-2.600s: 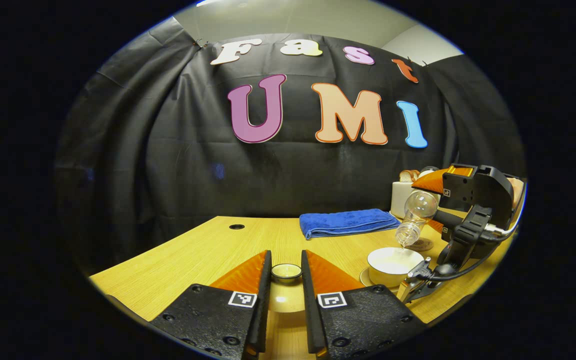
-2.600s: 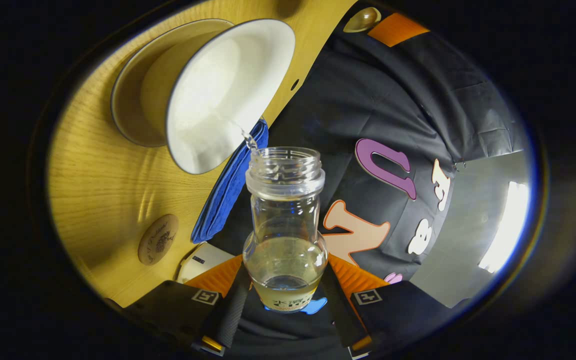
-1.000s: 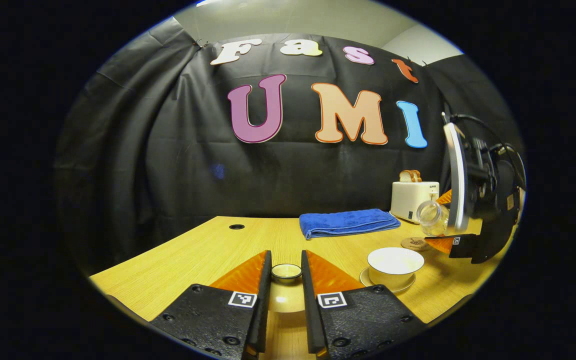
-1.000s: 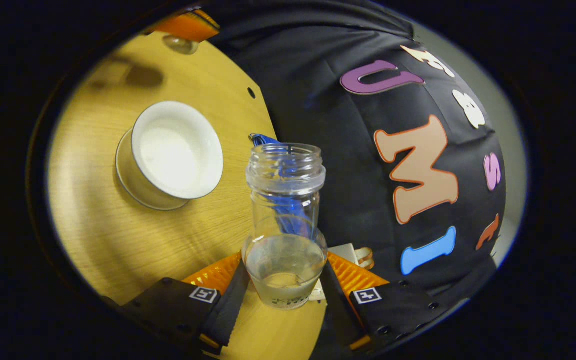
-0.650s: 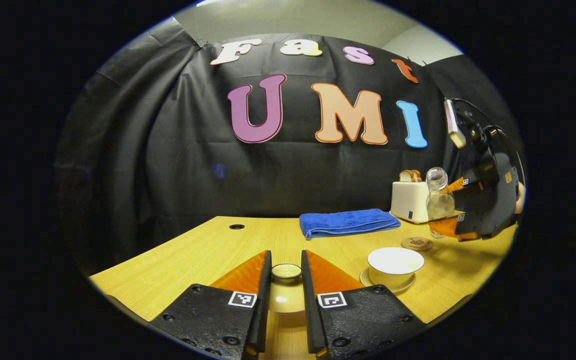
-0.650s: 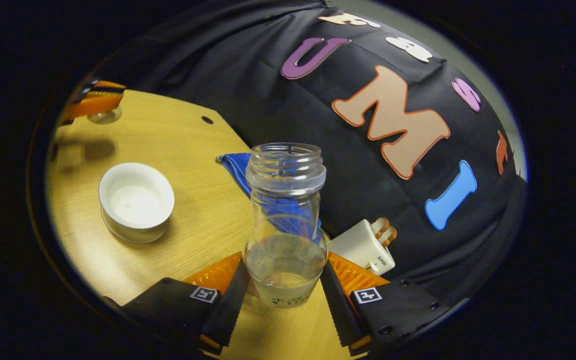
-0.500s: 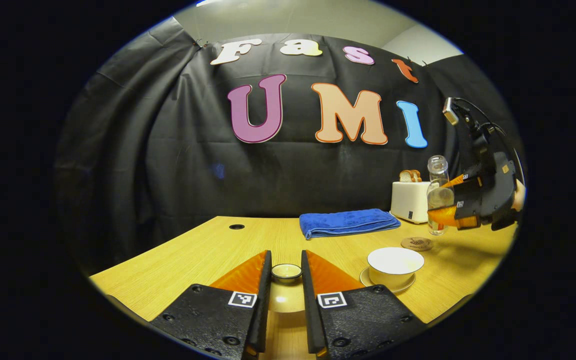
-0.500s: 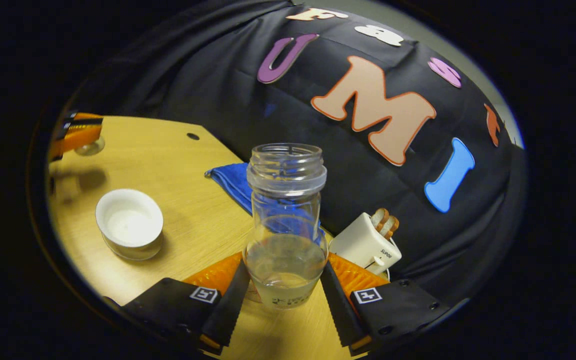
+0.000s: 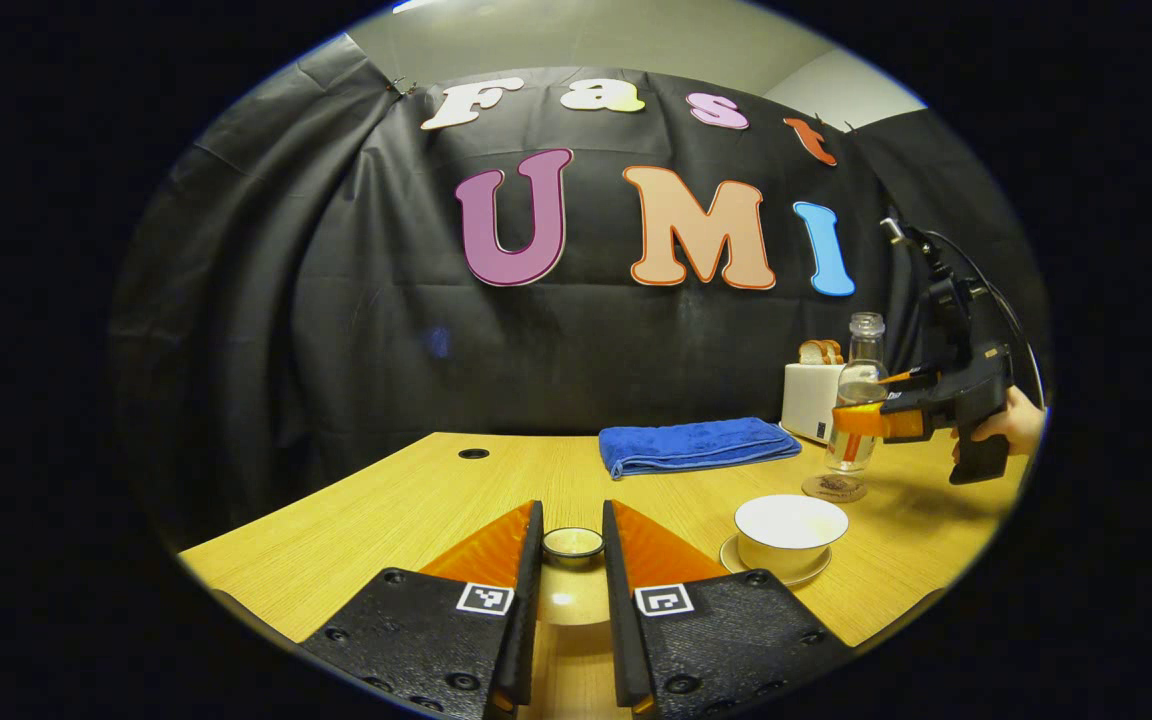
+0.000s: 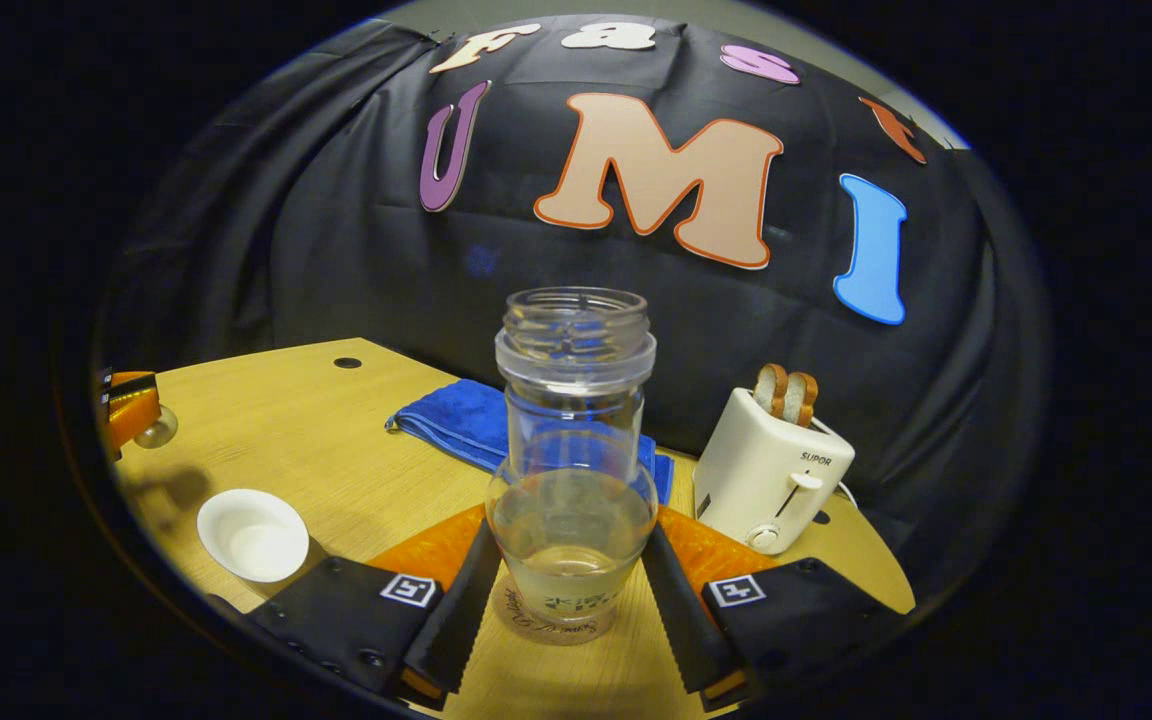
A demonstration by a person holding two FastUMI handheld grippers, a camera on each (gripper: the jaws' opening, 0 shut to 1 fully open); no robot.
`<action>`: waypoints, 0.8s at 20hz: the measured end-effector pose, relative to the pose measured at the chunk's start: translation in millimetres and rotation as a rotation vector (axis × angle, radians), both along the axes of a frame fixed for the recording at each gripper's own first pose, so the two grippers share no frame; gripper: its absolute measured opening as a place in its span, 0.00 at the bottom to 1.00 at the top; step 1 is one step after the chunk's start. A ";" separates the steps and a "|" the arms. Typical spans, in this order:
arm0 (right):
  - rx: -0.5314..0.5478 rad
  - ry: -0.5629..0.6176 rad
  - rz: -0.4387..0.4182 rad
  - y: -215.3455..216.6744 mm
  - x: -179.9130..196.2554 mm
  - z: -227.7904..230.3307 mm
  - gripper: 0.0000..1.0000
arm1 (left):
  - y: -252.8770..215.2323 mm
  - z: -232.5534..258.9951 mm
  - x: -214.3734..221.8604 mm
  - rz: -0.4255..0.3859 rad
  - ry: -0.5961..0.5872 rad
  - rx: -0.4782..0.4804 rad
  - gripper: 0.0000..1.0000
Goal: Open the teacup lid with one hand, grasp the water bottle and pour water into the teacup with the other hand; after pouring, place the water bottle on the coaster and then close the teacup lid.
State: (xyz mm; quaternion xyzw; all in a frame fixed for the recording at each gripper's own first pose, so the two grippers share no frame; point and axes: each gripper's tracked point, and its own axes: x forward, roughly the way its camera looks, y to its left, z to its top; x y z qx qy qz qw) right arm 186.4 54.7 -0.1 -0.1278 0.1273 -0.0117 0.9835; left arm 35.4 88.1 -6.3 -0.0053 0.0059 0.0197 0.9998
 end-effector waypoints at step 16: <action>0.145 0.063 -0.055 -20.8 8.1 -28.5 0.83 | -0.2 0.1 -0.3 0.000 -0.001 0.000 0.30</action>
